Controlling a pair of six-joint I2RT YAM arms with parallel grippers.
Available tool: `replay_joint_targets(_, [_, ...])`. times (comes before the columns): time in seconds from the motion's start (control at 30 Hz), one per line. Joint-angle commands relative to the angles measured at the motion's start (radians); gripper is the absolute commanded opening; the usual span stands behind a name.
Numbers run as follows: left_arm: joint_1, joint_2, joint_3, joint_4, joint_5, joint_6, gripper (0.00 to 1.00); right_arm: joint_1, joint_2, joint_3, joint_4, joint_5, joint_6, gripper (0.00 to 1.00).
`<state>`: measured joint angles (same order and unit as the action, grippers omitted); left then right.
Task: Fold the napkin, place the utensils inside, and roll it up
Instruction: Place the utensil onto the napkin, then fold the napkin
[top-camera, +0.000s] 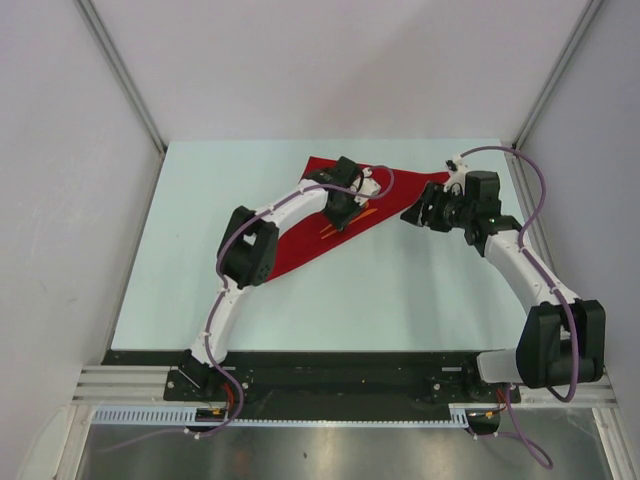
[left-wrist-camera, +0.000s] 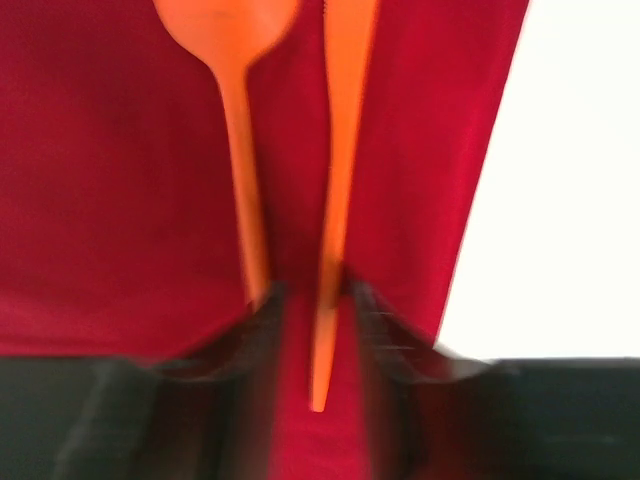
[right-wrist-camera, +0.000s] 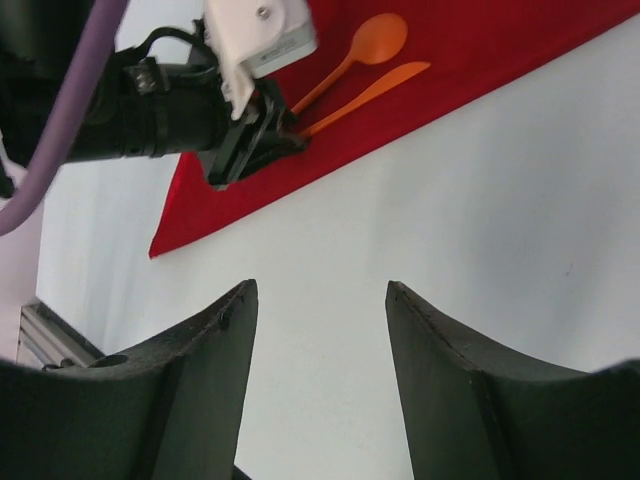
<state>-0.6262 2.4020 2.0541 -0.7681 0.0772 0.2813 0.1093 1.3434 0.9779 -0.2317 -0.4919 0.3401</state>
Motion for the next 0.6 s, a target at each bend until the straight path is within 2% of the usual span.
replay_joint_targets(0.0, [-0.017,-0.021,0.040,-0.007,-0.001,-0.001,0.47,-0.046,0.051,0.019,0.067,0.058,0.031,0.59])
replay_joint_targets(0.07, [-0.018,-0.049,0.037,0.015,0.024,-0.014,0.57,-0.069,0.103,0.038,0.106,0.067,0.063,0.59])
replay_joint_targets(0.13, [-0.018,-0.081,0.038,0.038,0.042,-0.025,0.63,-0.103,0.163,0.060,0.136,0.070,0.104,0.59])
replay_joint_targets(0.17, [-0.018,-0.095,0.040,0.042,0.047,-0.036,0.74,-0.134,0.183,0.070,0.152,0.070,0.121,0.59])
replay_joint_targets(0.23, [-0.018,-0.131,0.043,0.061,0.050,-0.053,0.81,-0.175,0.250,0.100,0.205,0.058,0.155,0.59])
replay_joint_targets(0.43, [-0.003,-0.207,0.035,0.081,0.007,-0.082,0.86,-0.243,0.462,0.237,0.282,0.058,0.195,0.59])
replay_joint_targets(0.57, [0.043,-0.216,0.006,0.084,-0.004,-0.123,0.86,-0.250,0.533,0.307,0.298,0.046,0.215,0.58])
